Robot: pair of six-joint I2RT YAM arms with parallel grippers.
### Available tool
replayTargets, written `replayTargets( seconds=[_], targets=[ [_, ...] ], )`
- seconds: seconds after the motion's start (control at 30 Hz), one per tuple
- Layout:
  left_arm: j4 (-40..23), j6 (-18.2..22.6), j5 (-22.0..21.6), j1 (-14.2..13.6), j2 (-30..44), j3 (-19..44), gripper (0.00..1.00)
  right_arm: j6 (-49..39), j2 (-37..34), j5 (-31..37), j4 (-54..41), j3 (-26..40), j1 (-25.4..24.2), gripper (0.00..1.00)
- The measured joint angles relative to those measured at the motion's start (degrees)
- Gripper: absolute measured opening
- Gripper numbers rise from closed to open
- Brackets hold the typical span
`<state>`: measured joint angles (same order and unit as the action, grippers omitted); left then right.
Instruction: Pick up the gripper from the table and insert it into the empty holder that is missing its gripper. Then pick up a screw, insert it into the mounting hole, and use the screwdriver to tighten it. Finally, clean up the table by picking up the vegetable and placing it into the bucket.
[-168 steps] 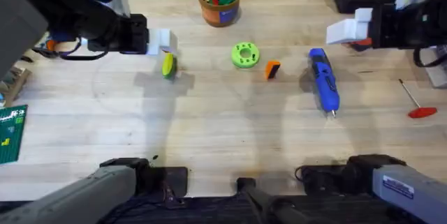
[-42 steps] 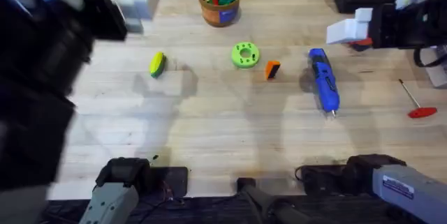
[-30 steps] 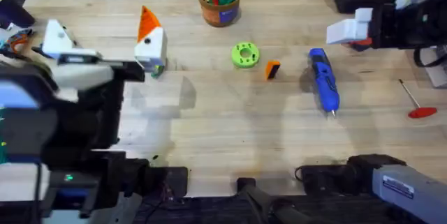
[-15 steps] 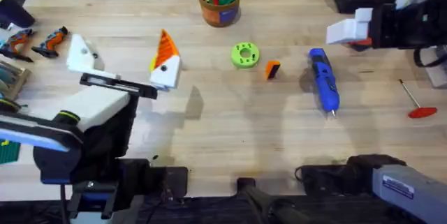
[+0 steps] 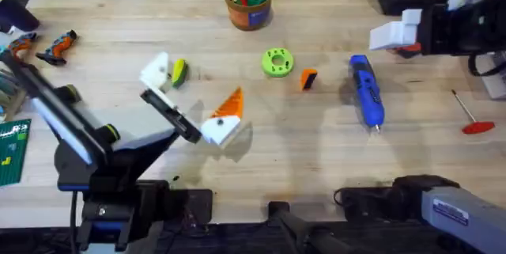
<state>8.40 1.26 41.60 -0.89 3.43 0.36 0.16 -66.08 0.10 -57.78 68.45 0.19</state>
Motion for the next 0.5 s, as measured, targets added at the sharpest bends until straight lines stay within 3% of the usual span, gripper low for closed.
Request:
replayTargets(
  seconds=[0.13,0.37,0.5],
  targets=[
    [-5.69,0.02,5.05,0.01,-3.1,0.0,0.985,0.0,0.0,0.0,0.01,0.0,0.0,0.992],
    [-12.46,-0.79,10.02,0.0,-3.12,0.0,0.985,0.0,0.0,0.0,0.0,0.0,0.0,0.992],
    [-13.58,-2.36,13.21,0.0,-3.13,0.13,0.985,0.0,0.0,0.0,-0.02,0.0,0.0,0.992]
  ],
)
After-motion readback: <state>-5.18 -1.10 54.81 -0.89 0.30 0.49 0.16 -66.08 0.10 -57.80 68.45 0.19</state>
